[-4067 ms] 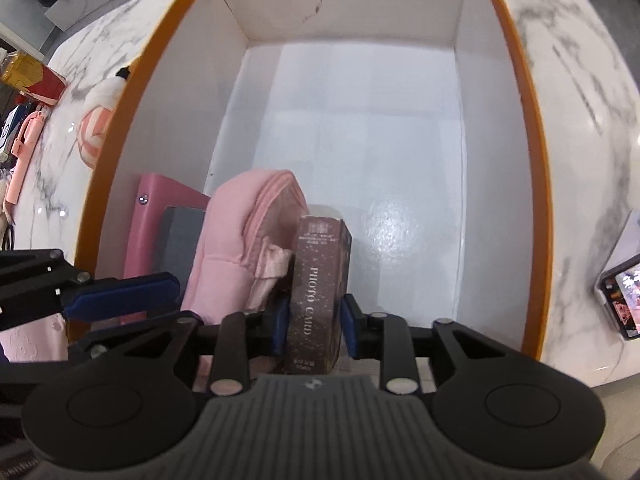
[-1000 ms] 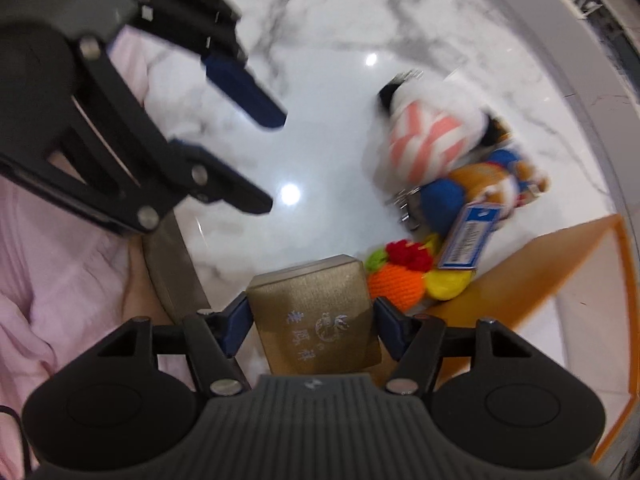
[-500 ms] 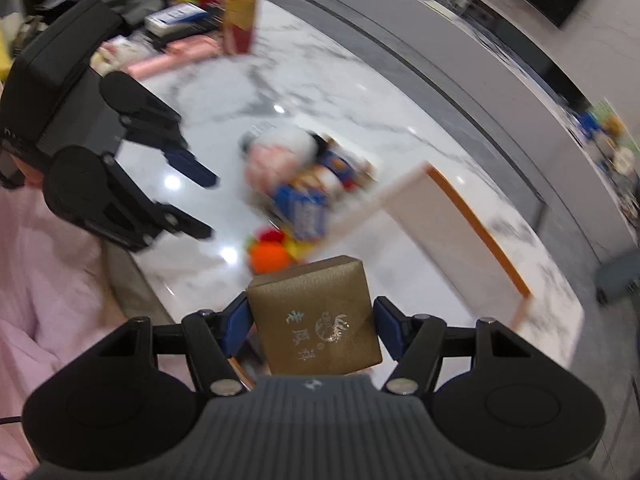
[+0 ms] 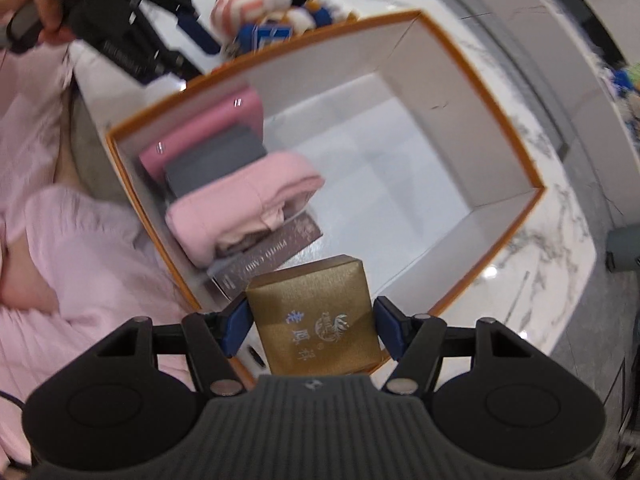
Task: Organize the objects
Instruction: 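Carry the gold gift box into the orange box with the right tool while the left grasps the crocheted orange, then release the gold box beside the photo card box and open the right tool, then carry the crocheted orange over the orange box with the left tool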
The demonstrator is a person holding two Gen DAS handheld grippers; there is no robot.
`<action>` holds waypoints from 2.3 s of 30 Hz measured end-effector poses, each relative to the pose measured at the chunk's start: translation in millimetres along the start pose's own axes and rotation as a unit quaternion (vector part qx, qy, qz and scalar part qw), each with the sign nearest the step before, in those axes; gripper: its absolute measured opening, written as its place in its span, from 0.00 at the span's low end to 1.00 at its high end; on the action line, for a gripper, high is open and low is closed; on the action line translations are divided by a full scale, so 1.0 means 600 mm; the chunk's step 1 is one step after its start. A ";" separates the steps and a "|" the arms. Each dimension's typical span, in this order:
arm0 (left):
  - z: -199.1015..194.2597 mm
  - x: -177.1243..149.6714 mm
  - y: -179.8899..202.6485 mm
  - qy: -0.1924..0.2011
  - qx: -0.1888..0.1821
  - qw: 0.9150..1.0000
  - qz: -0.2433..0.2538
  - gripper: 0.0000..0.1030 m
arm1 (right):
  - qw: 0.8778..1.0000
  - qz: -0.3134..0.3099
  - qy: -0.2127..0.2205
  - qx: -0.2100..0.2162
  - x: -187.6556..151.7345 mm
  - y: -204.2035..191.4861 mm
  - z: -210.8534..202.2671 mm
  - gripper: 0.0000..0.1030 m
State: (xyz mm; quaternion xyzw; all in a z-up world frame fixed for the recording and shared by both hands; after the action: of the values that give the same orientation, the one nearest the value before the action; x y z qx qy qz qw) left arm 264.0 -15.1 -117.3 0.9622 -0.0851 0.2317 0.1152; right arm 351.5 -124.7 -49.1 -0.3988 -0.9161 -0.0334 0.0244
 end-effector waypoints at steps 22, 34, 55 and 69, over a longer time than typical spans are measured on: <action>0.049 0.003 -0.006 -0.056 -0.033 0.996 -0.058 0.52 | 0.965 -0.146 -0.122 0.181 0.009 0.013 0.118 0.65; 0.002 0.003 0.007 -0.022 -0.022 0.998 -0.061 0.50 | 0.962 -0.136 -0.107 0.211 0.003 0.019 0.101 0.52; -0.111 0.087 0.107 0.069 -0.024 0.997 0.019 0.50 | 0.981 -0.153 -0.053 0.111 0.004 -0.001 0.127 0.05; 0.029 0.140 0.261 0.005 -0.136 0.986 0.098 0.50 | 0.996 -0.016 0.080 0.027 -0.046 0.118 -0.005 0.08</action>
State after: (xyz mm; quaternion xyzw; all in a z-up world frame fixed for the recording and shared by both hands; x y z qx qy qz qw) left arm 311.4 -179.0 -64.9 0.9233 -0.2097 0.2327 0.2222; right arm 422.1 -96.9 -45.1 -0.3792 -0.9182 -0.0405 0.1075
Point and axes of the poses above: each gripper's, at about its wrist camera, not at the fingertips, and z roughly the way its jaws point, y to its right, x to its top, the point moved 6 cm from there along z, roughly the way its jaws point, and after that the axes turned 2 degrees about -y, right-handed, at the moved point
